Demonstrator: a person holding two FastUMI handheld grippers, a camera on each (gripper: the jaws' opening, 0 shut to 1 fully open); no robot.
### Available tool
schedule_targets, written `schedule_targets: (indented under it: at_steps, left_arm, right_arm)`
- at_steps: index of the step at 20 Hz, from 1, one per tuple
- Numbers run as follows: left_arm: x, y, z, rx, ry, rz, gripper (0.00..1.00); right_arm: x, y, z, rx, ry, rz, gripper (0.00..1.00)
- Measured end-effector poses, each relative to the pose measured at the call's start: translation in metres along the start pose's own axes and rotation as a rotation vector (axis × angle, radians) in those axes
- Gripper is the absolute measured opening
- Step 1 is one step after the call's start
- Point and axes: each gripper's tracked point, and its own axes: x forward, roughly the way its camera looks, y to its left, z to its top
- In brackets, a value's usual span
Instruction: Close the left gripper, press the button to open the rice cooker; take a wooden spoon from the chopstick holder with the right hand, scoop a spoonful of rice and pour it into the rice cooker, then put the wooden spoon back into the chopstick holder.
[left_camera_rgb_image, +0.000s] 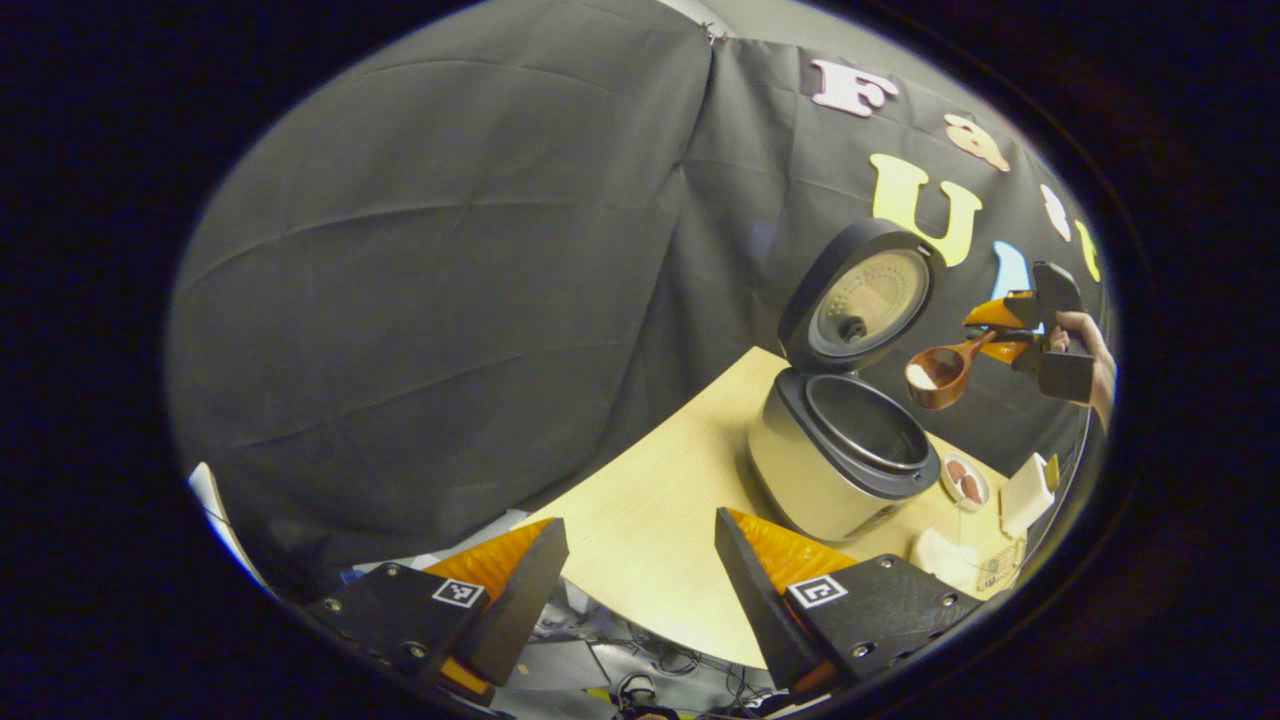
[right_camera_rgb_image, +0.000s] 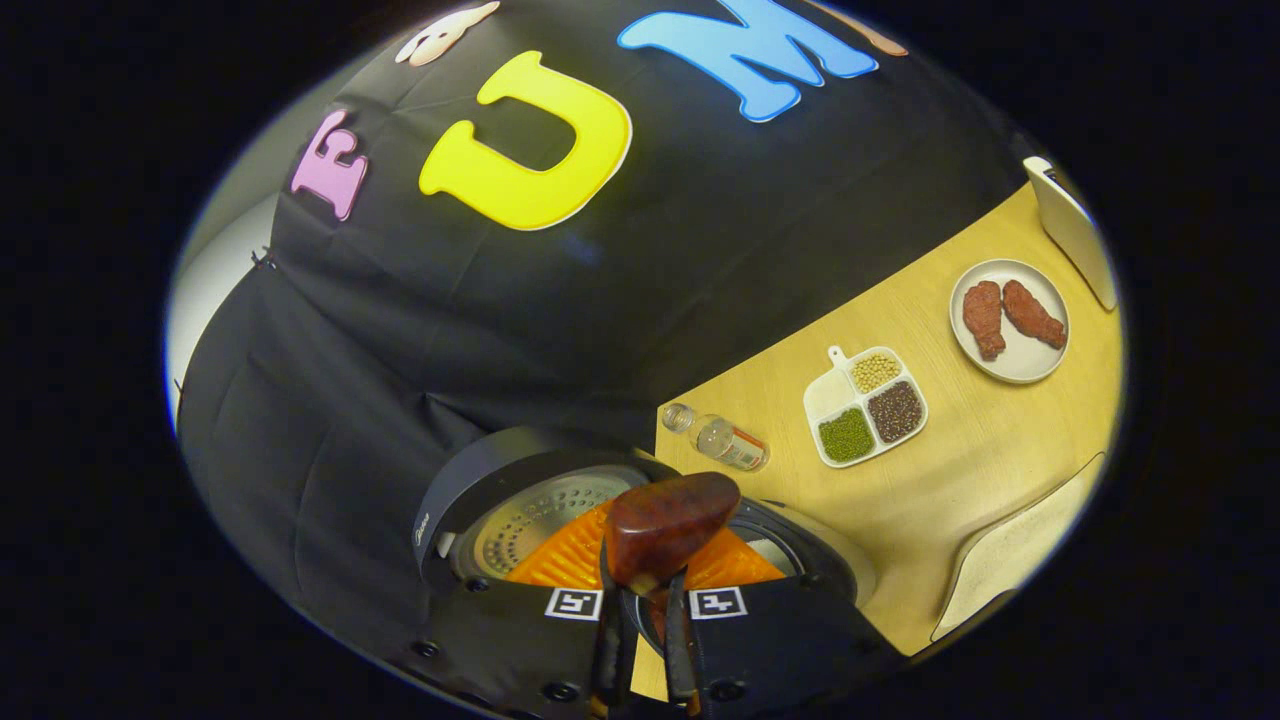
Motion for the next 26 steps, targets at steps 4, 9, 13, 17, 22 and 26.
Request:
schedule_targets:
  at_steps: [4, 9, 13, 17, 22, 26]
  left_arm:
    - [-0.002, -0.003, -0.008, -0.021, 0.013, 0.005, 0.94]
    - [-0.002, -0.011, -0.012, -0.008, 0.026, -0.001, 0.94]
    - [-0.002, -0.014, -0.013, -0.001, 0.031, -0.012, 0.94]
    - [0.004, -0.019, -0.014, -0.017, 0.046, -0.029, 0.92]
    - [0.007, -0.017, -0.012, -0.007, 0.049, -0.030, 0.94]
    - [0.008, -0.016, -0.009, -0.004, 0.049, -0.030, 0.94]
  right_arm:
    - [0.008, 0.007, -0.005, -0.200, -0.025, -0.003, 0.17]
    - [0.016, 0.021, -0.019, -0.388, -0.042, 0.020, 0.17]
    - [0.021, 0.022, -0.025, -0.528, -0.051, 0.001, 0.17]
    - [0.027, 0.031, -0.030, -0.591, -0.074, 0.013, 0.18]
    - [0.030, 0.040, -0.041, -0.727, -0.086, 0.026, 0.18]
    - [0.034, 0.044, -0.050, -0.772, -0.078, 0.050, 0.17]
